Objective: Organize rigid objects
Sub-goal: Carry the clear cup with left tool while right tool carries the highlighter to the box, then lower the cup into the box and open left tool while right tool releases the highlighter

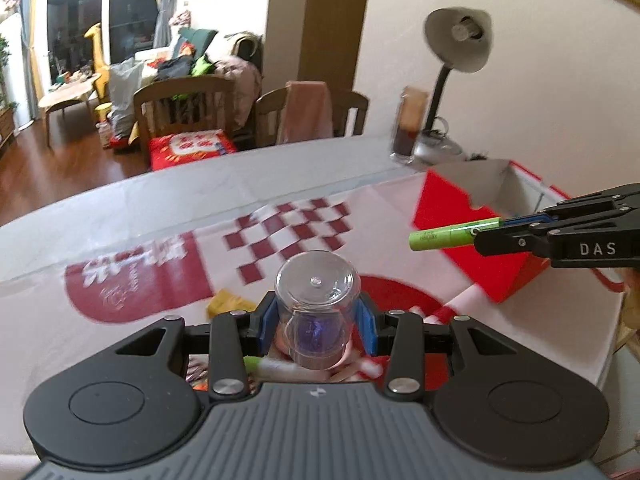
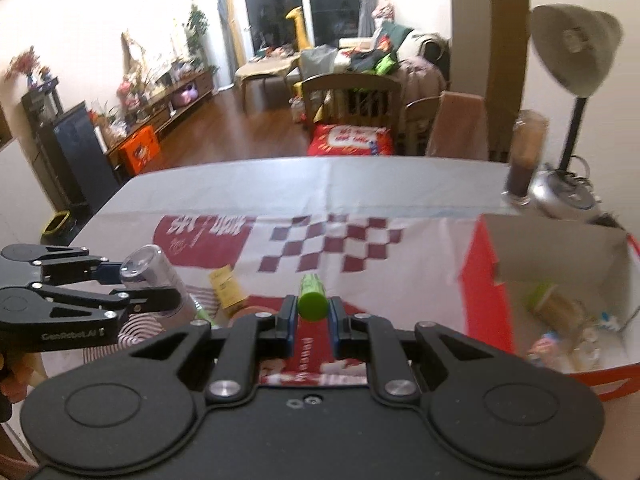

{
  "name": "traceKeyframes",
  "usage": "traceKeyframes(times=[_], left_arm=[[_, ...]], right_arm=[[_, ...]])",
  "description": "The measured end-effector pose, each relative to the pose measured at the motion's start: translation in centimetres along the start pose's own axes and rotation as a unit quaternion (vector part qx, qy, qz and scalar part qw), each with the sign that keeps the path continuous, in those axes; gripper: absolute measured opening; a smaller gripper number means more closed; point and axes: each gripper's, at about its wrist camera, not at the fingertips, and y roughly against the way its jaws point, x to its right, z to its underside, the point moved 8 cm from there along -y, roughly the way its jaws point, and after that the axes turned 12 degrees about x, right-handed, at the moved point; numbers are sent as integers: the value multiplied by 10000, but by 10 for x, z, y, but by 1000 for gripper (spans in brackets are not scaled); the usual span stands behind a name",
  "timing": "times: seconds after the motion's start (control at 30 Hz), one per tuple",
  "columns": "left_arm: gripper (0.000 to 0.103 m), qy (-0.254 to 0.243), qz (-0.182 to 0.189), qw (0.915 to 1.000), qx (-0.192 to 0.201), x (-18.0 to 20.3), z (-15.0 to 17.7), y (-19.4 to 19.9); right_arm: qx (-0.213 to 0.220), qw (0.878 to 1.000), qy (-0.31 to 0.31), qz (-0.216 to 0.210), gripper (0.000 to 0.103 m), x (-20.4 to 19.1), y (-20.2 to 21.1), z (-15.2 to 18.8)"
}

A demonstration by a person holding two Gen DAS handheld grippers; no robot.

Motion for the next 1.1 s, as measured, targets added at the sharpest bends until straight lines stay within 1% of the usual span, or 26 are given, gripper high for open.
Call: traceKeyframes(times=[0.17,0.43,0.57,0.8,0.93,1.1], left_arm=[[40,-282,105,9992,259,34,-26,-7],[40,-457,396,9976,338,92,-58,-38],[40,-528,566,9965,313,124,-66,-56],[40,-705,897,9933,160,183,-72,-97],[40,-746,1077,9913,-79,216,-68,-127],[40,-701,1170,9899,-377,246,-61,-164]], right_arm=[[205,9994,-92,275,14,43,17,-12],[386,9966,-303,666,14,120,34,-21],[402,9952,-342,821,14,156,37,-21],[314,9932,-400,1043,14,212,36,-14],[242,9921,-447,1150,14,241,34,-6],[95,9907,-572,1230,14,272,22,7]])
